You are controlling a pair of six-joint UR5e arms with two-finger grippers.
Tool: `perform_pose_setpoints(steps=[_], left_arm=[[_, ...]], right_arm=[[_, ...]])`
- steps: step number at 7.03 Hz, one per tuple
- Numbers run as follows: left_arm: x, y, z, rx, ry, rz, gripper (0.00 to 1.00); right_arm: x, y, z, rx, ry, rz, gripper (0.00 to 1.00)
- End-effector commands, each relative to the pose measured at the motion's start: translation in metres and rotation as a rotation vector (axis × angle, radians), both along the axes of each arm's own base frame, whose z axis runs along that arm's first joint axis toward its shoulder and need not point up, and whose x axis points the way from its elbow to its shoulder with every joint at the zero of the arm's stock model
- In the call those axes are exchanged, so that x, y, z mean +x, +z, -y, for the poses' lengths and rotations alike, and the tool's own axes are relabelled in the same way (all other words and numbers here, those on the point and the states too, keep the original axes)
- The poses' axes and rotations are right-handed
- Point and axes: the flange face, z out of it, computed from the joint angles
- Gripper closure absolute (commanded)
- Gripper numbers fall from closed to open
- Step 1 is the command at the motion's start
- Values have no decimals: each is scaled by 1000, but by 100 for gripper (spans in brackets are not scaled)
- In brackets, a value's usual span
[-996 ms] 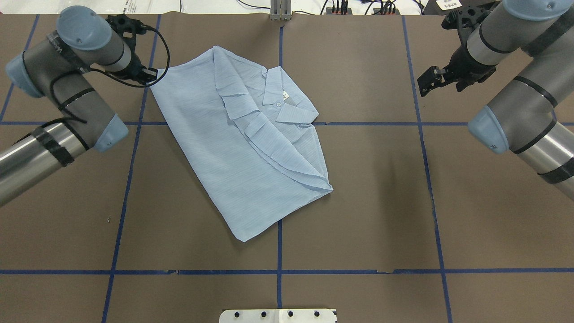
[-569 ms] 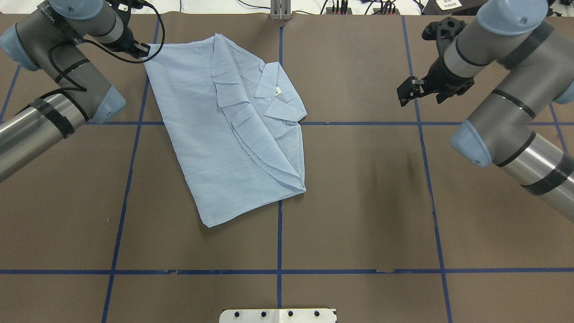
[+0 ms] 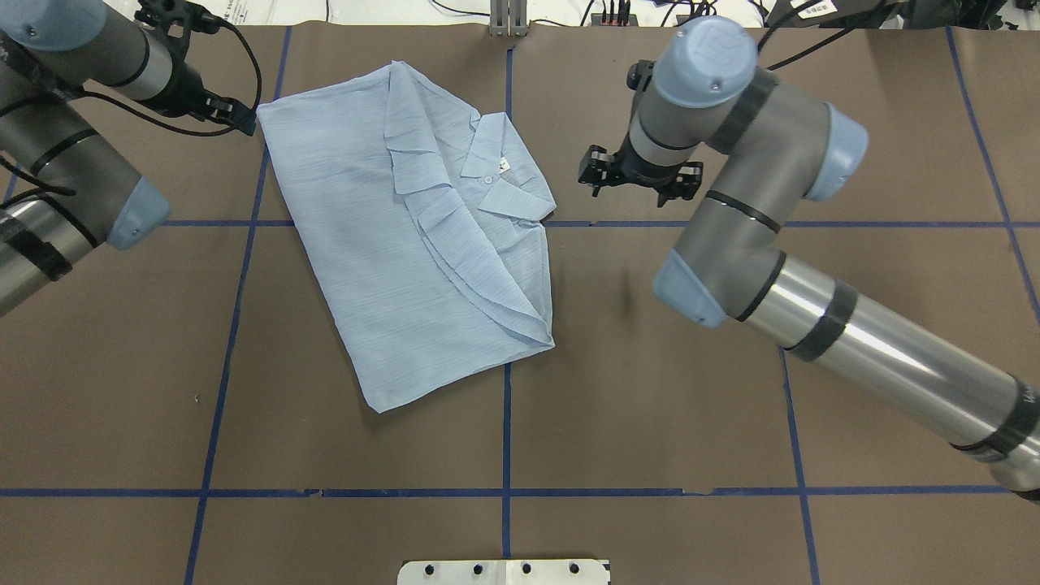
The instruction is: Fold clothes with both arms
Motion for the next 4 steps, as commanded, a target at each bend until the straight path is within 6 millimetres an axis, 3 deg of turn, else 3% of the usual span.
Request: perform_pose_setpoints(steps=[1,2,4], left_arm=[[-4,-8,-19,-42,-41,-46,0],[-3,-13,-21,-63,-62,-66,0],[1,-14,-23,-64,-58,-68,0]], right_arm=[[-86,-24,5,-11,175,73,5],[-106,-23,3,-15,232,72,6],[-119,-19,-3,-37,291,66,11]])
